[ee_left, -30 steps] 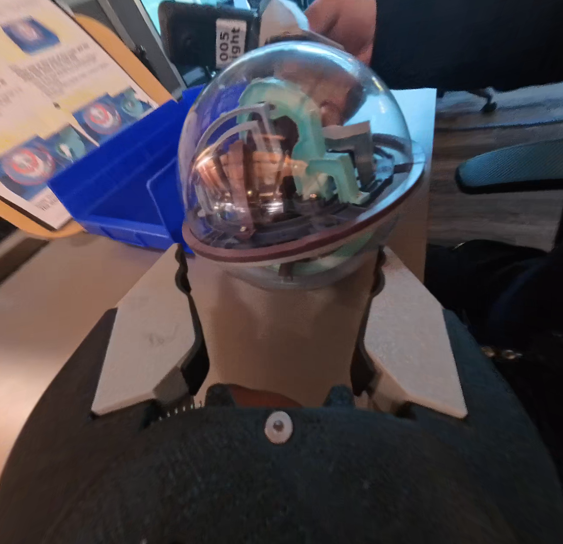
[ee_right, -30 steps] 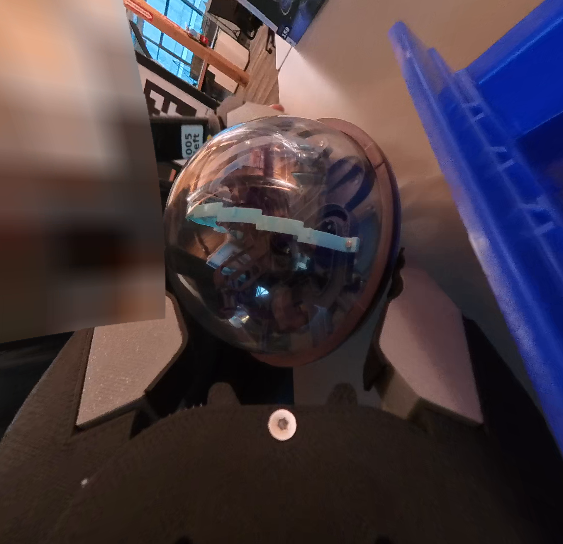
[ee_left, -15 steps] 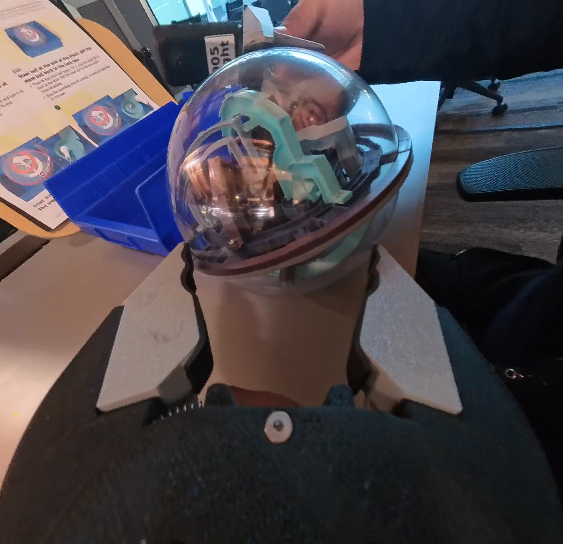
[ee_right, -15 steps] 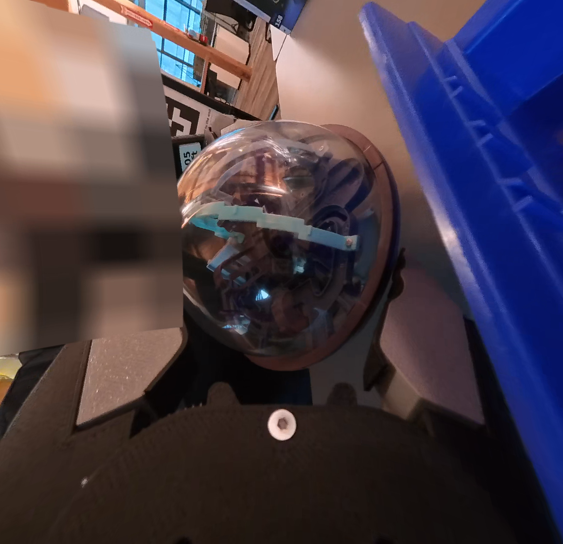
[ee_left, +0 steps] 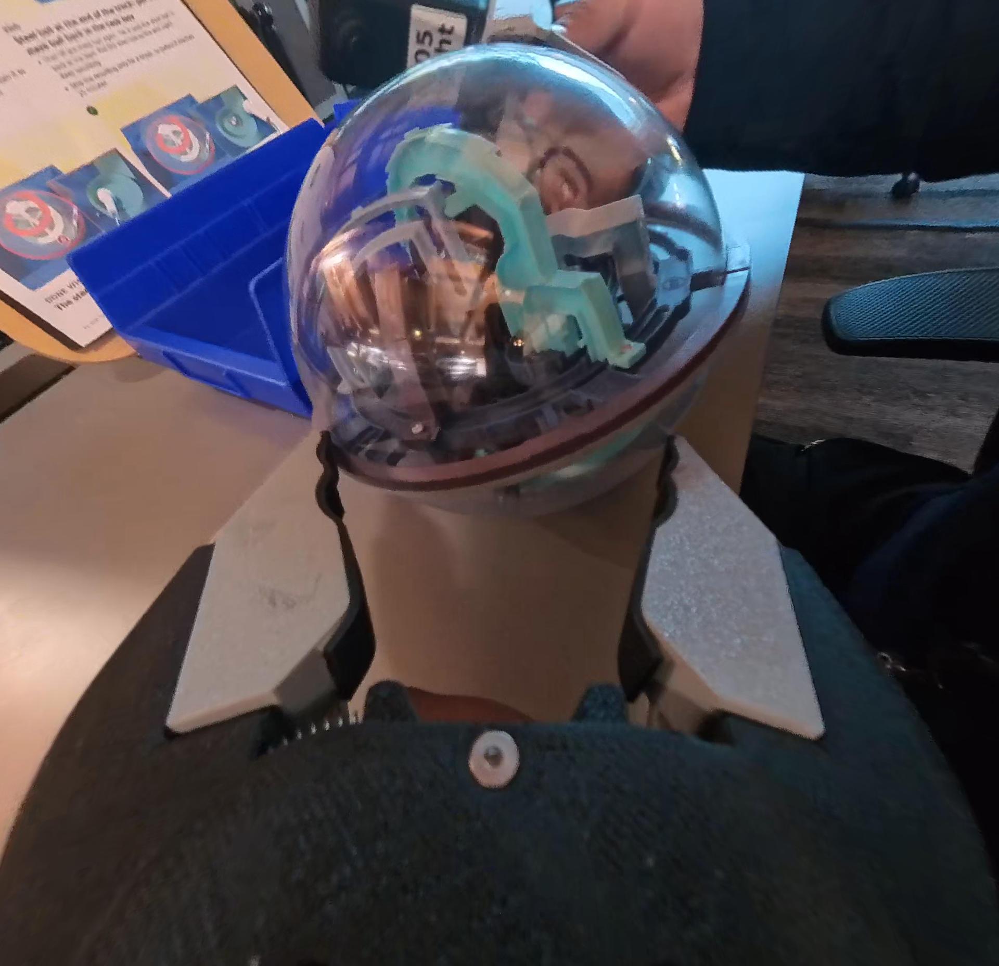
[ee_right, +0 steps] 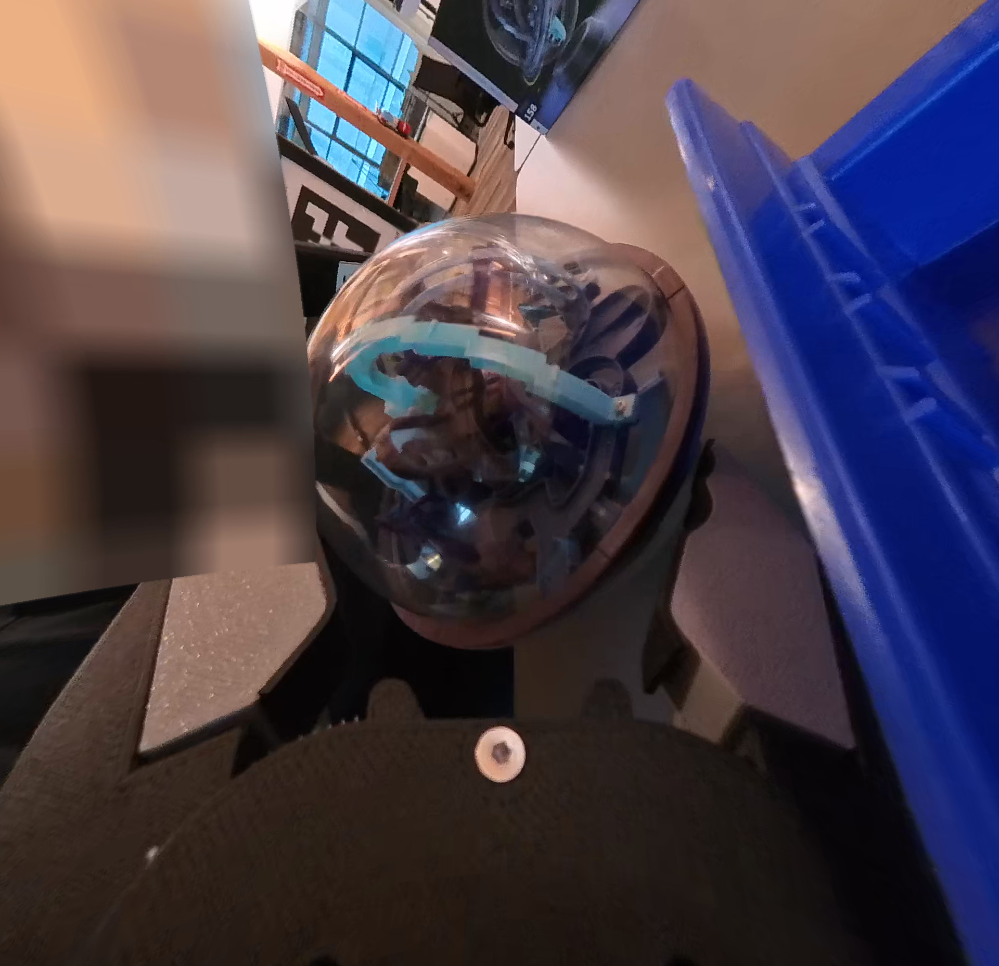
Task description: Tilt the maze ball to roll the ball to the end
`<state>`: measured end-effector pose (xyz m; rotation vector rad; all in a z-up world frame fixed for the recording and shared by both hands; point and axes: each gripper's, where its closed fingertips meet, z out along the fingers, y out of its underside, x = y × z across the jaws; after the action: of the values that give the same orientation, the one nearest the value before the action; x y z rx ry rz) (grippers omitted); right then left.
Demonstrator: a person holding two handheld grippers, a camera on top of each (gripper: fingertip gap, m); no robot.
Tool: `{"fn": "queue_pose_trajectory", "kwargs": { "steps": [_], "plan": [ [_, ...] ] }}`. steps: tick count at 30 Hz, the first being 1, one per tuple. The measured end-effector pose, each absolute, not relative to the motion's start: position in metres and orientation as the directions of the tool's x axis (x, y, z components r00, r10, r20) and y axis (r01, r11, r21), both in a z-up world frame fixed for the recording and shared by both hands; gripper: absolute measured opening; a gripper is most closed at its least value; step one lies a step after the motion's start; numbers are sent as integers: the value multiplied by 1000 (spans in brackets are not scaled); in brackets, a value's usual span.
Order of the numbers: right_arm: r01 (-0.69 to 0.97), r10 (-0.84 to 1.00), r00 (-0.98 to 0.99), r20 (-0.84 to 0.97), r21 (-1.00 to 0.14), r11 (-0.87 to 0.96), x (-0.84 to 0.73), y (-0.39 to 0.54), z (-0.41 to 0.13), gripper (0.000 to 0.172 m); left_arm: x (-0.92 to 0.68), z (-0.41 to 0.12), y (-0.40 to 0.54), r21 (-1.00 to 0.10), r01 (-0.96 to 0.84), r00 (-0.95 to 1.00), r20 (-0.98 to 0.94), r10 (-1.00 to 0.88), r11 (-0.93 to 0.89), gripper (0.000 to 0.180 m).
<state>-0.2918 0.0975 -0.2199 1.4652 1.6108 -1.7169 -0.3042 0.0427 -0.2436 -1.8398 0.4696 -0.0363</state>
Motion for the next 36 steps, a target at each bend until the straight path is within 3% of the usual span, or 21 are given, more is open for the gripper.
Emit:
{"fn": "queue_pose_trajectory", "kwargs": {
  "steps": [1,13,20,28,31,36],
  "plan": [
    [814,368,-391,-844,-503,-290,-292,98,-220,137,-305,-245,42,-925,-281,925,-189,-331,-256,116],
    [806,425,-450,-785,-562,-185,-281,94,-220,139,-303,-242,43,-870,-467,834,-376,-404,-155,114],
    [808,418,-453,-788,-560,-180,-277,96,-212,141,-299,-236,45,-687,-724,641,-639,-425,-58,111],
    [805,496,-493,-714,-591,-51,-272,88,-216,149,-289,-229,49,-570,-822,503,-737,-451,13,108],
    [791,490,-503,-712,-607,-69,-270,89,-216,149,-286,-228,49,-564,-826,498,-741,-450,14,108],
    [786,455,-503,-735,-608,-113,-262,93,-217,149,-290,-222,46,-646,-763,593,-694,-408,-8,108]
  ]
}}
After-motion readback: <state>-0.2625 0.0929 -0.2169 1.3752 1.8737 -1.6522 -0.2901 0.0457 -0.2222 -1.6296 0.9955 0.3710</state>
